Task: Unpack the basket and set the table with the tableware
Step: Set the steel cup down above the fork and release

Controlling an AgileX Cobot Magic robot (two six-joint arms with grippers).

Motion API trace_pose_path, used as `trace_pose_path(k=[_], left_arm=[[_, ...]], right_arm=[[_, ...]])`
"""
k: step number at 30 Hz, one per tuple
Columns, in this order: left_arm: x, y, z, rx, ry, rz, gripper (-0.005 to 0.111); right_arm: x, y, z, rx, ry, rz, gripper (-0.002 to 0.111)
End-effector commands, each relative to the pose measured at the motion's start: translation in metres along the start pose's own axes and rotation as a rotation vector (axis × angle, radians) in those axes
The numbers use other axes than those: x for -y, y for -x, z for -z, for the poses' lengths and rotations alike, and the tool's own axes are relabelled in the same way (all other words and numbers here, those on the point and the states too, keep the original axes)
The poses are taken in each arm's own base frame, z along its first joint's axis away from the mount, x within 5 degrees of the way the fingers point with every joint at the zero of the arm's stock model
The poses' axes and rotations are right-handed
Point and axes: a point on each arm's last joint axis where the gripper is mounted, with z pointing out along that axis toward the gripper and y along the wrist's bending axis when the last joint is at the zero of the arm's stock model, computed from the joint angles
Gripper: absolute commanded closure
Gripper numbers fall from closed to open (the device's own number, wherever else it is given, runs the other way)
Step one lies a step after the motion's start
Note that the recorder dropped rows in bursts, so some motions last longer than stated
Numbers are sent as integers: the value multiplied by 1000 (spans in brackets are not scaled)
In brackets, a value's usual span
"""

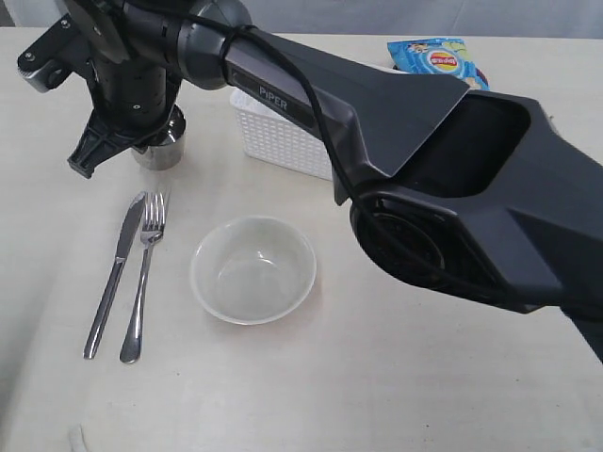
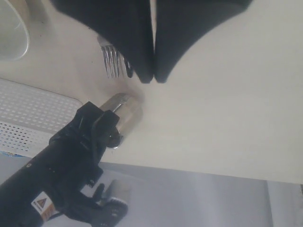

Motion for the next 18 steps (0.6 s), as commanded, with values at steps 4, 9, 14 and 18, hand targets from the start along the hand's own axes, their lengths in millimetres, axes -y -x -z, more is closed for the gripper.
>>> trace_pose_path(k=[4, 9, 14, 18], left_arm=[[0, 0, 0, 12, -1, 1, 107], [0, 0, 0, 12, -1, 1, 107], [0, 0, 0, 12, -1, 1, 107], [0, 0, 0, 12, -1, 1, 107]], right_arm=[[2, -1, 3, -23, -7, 2, 109], [1, -1, -1, -18, -2, 6, 109], [0, 0, -3, 6, -3, 4, 108], [1, 2, -3, 25, -7, 5, 108]])
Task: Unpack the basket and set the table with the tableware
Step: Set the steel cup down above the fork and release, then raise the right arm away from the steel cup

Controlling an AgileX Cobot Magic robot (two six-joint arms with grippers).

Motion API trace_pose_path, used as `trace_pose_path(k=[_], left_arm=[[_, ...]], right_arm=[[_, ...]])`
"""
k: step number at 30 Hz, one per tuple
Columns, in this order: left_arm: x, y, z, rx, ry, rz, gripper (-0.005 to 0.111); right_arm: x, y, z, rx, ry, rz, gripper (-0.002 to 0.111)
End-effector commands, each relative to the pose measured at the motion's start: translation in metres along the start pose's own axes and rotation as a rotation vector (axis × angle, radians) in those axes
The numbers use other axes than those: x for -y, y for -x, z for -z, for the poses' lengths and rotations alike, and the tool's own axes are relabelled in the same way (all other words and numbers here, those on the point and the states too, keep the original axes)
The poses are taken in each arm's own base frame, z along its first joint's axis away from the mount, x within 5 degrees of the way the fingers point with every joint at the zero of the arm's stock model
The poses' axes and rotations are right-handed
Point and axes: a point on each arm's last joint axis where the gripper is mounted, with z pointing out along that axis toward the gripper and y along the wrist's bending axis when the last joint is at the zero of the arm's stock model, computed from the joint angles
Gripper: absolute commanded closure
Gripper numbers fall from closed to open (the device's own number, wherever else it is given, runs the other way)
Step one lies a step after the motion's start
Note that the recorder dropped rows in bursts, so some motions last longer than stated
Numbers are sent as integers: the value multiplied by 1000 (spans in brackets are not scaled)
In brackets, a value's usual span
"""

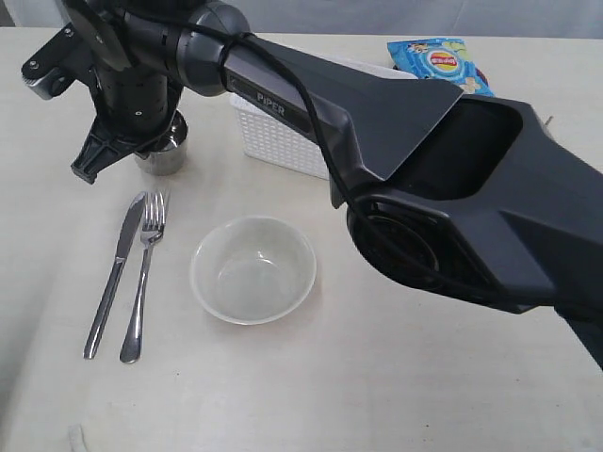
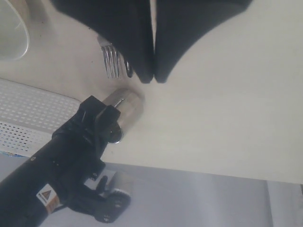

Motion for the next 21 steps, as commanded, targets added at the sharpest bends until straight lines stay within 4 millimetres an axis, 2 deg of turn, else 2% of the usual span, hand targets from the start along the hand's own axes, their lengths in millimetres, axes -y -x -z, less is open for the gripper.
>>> trace_pose_path(k=[1, 2, 5, 6, 21], left_arm=[[0, 0, 0, 12, -1, 1, 107], [0, 0, 0, 12, -1, 1, 107], [0, 0, 0, 12, -1, 1, 107], [0, 0, 0, 12, -1, 1, 107], [0, 0, 0, 12, -1, 1, 107]], right_arm=[[2, 4, 4, 38, -14, 5, 105], [2, 4, 4, 38, -14, 5, 95], [2, 4, 4, 38, -14, 5, 78], [4, 4, 4, 36, -22, 1, 75], [14, 3, 4, 39, -63, -28, 77]])
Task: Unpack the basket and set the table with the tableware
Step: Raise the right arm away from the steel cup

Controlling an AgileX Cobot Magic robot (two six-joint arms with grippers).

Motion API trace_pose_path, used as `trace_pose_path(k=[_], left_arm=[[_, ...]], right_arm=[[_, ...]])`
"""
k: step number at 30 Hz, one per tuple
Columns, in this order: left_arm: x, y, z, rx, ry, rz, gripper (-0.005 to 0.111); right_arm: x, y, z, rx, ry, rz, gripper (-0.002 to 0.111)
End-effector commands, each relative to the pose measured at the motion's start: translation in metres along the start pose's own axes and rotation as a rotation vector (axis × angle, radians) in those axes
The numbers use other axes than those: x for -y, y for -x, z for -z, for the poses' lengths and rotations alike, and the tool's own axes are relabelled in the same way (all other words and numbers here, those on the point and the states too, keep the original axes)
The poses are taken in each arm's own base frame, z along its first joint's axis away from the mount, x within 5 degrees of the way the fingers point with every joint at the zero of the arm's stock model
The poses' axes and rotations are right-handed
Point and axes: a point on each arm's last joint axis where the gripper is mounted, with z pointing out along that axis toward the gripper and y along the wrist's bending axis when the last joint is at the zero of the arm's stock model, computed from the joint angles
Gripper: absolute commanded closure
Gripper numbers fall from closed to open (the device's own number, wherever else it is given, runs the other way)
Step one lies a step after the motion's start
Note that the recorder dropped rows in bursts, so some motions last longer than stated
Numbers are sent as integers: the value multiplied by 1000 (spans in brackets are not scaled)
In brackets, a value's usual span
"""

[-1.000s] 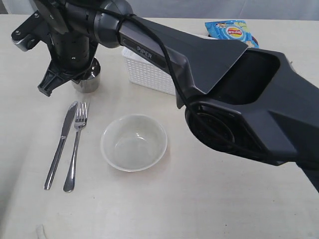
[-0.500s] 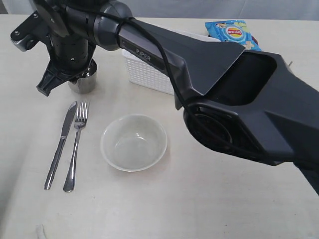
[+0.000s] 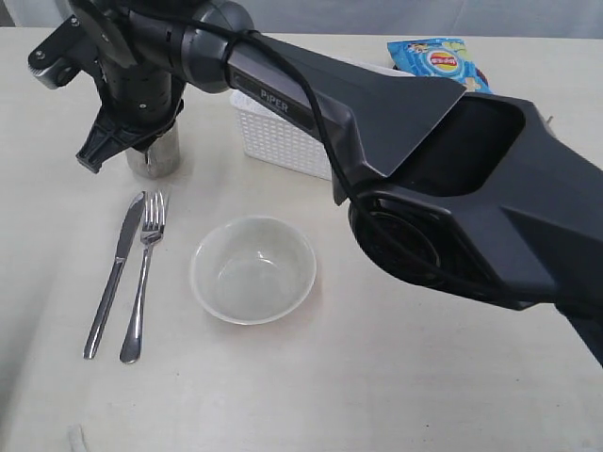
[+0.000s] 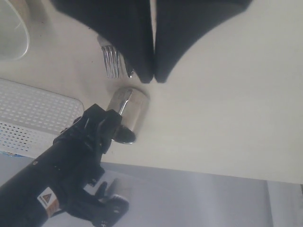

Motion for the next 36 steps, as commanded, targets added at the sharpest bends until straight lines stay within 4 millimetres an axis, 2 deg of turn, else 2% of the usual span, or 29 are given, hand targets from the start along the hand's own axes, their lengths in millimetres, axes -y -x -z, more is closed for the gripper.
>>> trace_pose_path(k=[1, 5, 15, 19, 21, 23, 26, 32, 36], left_arm=[[0, 0, 0, 12, -1, 1, 107], [0, 0, 0, 12, -1, 1, 107], [0, 0, 0, 12, -1, 1, 107], [0, 0, 0, 12, -1, 1, 107], [0, 0, 0, 12, -1, 1, 107], [0, 0, 0, 12, -1, 1, 107], [0, 0, 0, 12, -1, 1, 107], [0, 0, 0, 12, -1, 1, 107], [0, 0, 0, 12, -1, 1, 107]], right_arm=[[6, 2, 4, 18, -13, -9, 77], [6, 4, 5, 34, -13, -10, 77], [15, 12, 30, 104, -38, 5, 76], [23, 15, 55, 119, -66, -3, 77], [28, 16, 76, 121, -88, -30, 77], [35, 12, 97, 94, -115, -50, 83], [58, 7, 124, 101, -143, -96, 108], [130, -18, 154, 122, -209, -291, 109], [181, -51, 165, 76, -265, -395, 109]])
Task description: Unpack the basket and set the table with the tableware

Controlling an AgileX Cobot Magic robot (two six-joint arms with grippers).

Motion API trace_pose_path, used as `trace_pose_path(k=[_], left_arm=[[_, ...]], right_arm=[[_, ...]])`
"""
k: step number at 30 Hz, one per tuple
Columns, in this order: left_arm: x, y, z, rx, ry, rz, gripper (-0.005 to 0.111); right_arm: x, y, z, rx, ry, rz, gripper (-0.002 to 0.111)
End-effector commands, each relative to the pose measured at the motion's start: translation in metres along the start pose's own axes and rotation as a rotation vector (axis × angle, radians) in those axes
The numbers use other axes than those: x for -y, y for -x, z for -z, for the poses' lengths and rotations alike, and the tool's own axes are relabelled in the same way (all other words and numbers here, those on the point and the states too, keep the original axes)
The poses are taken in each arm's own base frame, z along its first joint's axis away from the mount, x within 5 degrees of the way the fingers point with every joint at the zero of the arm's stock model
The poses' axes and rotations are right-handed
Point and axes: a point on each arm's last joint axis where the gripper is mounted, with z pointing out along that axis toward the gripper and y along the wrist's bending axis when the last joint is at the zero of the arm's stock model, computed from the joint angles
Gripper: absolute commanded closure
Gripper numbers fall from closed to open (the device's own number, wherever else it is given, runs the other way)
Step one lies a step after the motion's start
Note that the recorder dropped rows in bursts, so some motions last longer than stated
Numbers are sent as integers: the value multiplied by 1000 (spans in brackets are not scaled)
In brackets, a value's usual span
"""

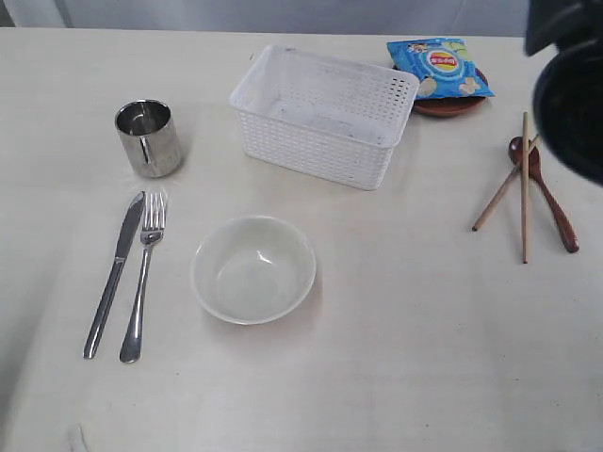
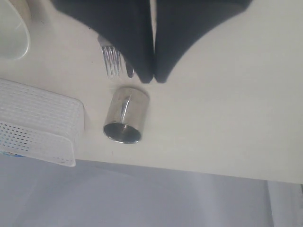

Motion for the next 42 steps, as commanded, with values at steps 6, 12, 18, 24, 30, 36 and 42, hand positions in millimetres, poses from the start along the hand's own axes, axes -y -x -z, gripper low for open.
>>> trace_pose_path(k=[6, 12, 18, 24, 30, 36, 42], left_arm=[[0, 0, 0, 12, -1, 1, 107], [0, 0, 0, 12, -1, 1, 107], [0, 0, 0, 12, -1, 1, 107], [0, 0, 0, 12, -1, 1, 107], [0, 0, 0, 12, -1, 1, 107], [0, 0, 0, 12, -1, 1, 107], [0, 0, 0, 12, -1, 1, 107]], right_arm=[[121, -62, -11, -194, -83, -229, 109], [161, -114, -35, -296, 142, -536, 108], [184, -148, -46, -367, 163, -655, 101], [186, -151, -54, -349, 207, -630, 68], [187, -155, -56, -380, 186, -609, 70], [187, -154, -54, -375, 188, -635, 73], [184, -154, -35, -364, 179, -644, 73]])
